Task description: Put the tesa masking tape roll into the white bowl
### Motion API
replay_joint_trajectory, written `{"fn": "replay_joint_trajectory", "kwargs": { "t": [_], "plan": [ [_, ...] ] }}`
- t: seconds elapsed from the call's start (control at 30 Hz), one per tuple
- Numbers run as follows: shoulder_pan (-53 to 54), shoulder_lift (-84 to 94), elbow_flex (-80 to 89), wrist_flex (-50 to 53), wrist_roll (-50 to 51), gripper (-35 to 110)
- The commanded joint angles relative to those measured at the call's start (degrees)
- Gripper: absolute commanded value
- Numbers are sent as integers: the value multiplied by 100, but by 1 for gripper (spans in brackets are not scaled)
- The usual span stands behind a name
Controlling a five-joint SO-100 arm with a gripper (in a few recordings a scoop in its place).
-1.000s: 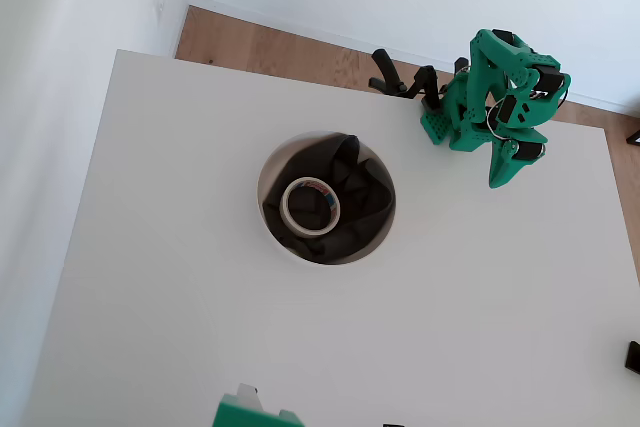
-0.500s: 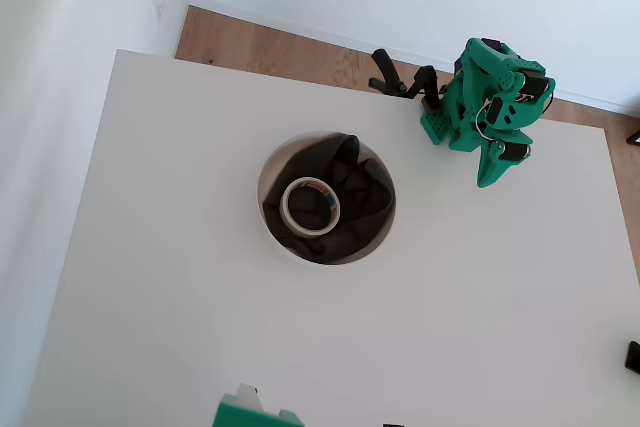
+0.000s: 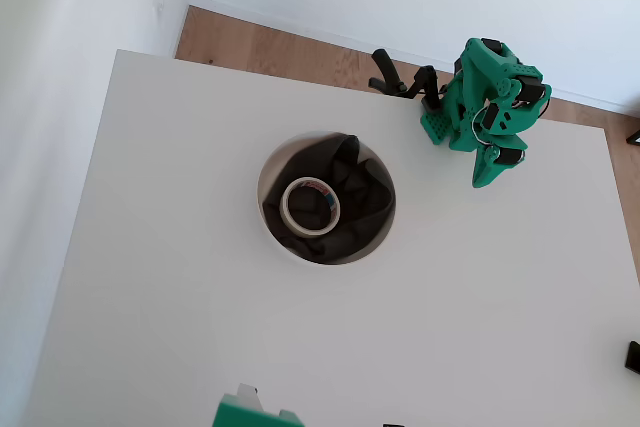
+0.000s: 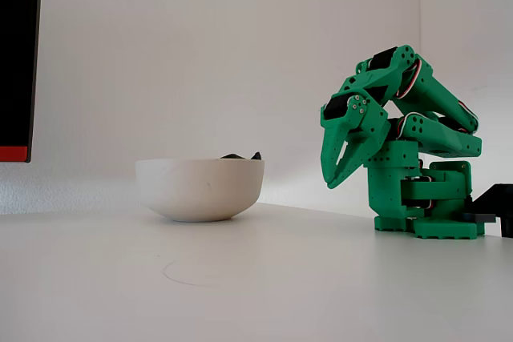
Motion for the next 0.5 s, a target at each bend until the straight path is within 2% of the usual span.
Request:
{"fn": "replay_joint_trajectory", "kwargs": {
  "t": [0.0,0.47],
  "plan": [
    [-70,53,9,97,26,-8],
    [-70,53,9,97,26,-8]
  ]
}}
